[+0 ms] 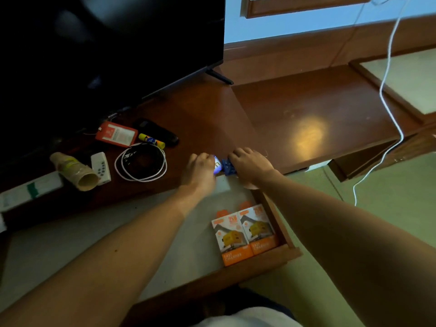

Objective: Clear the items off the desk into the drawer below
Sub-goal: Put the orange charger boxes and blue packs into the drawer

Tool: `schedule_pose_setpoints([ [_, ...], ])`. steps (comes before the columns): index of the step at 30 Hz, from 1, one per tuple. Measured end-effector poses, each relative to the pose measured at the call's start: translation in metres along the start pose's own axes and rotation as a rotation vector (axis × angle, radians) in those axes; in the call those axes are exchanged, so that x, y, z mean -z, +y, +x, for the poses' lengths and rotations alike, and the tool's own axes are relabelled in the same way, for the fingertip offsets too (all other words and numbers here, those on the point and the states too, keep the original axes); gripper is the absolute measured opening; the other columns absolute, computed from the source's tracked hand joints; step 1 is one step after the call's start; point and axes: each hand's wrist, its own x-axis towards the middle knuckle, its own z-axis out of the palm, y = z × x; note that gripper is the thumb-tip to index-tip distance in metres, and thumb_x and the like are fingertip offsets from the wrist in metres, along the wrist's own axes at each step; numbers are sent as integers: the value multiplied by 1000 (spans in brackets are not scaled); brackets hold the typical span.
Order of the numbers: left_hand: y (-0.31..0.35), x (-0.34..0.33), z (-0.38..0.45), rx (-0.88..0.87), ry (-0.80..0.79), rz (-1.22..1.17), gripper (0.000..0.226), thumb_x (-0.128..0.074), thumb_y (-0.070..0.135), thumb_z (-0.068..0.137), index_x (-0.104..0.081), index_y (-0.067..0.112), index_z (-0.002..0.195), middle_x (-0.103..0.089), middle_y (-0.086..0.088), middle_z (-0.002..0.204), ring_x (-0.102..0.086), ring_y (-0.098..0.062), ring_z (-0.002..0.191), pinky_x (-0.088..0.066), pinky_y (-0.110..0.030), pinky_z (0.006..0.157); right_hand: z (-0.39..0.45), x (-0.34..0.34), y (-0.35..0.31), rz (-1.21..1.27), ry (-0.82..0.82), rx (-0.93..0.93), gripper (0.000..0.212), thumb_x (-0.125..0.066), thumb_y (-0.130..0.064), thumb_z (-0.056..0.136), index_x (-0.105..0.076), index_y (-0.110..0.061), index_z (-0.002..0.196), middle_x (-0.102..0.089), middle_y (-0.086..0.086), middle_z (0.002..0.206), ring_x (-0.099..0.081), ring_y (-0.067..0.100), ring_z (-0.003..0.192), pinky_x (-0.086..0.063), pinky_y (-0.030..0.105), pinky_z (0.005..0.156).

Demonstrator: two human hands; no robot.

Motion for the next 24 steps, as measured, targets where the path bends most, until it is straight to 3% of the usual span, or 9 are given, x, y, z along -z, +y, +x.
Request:
schedule_pose_setpoints([
  [5,4,-17,-46,-114,-18,-8,43,-61,13,89,-54,11,131,-58,-6,127,-49,-28,111,-47,-38,86,-41,-26,-14,36,-57,42,74,-73,-24,82,-37,-19,146,-51,8,134,-51,31,120,-46,42,98],
  [10,-2,-41,-71,-131,-103,17,50,-65,20,91,-49,14,138,-56,-4,135,-48,-25,119,-48,-35,93,-56,-43,-16,19,-137,24,74,-72,-27,86,-34,-24,150,-49,8,140,-49,31,126,-36,44,109],
  [15,-14,-55,-67,-125,-166,32,54,-73,24,88,-50,14,136,-57,-7,133,-51,-25,118,-50,-33,93,-45,-54,-17,25,-200,5,79,-78,-26,82,-36,-21,149,-52,11,140,-52,31,126,-46,43,102],
  [19,-21,-68,-53,-113,-199,43,48,-72,21,88,-54,15,132,-60,-6,129,-52,-26,118,-50,-34,93,-28,-66,-13,15,-209,-6,71,-74,-21,85,-40,-21,147,-56,11,137,-55,32,123,-44,43,102],
  [21,-24,-75,-46,-109,-222,37,46,-72,20,87,-55,15,130,-61,-7,127,-54,-27,118,-50,-35,93,-18,-73,-10,-23,-205,-4,62,-70,-20,87,-45,-22,144,-59,10,133,-57,31,120,-40,45,106],
  [24,-24,-86,-34,-82,-254,11,45,-75,19,85,-58,15,126,-62,-8,126,-57,-28,116,-53,-37,93,-4,-84,-7,-99,-162,5,55,-71,-22,80,-56,-29,132,-66,2,123,-61,29,116,-18,55,116],
])
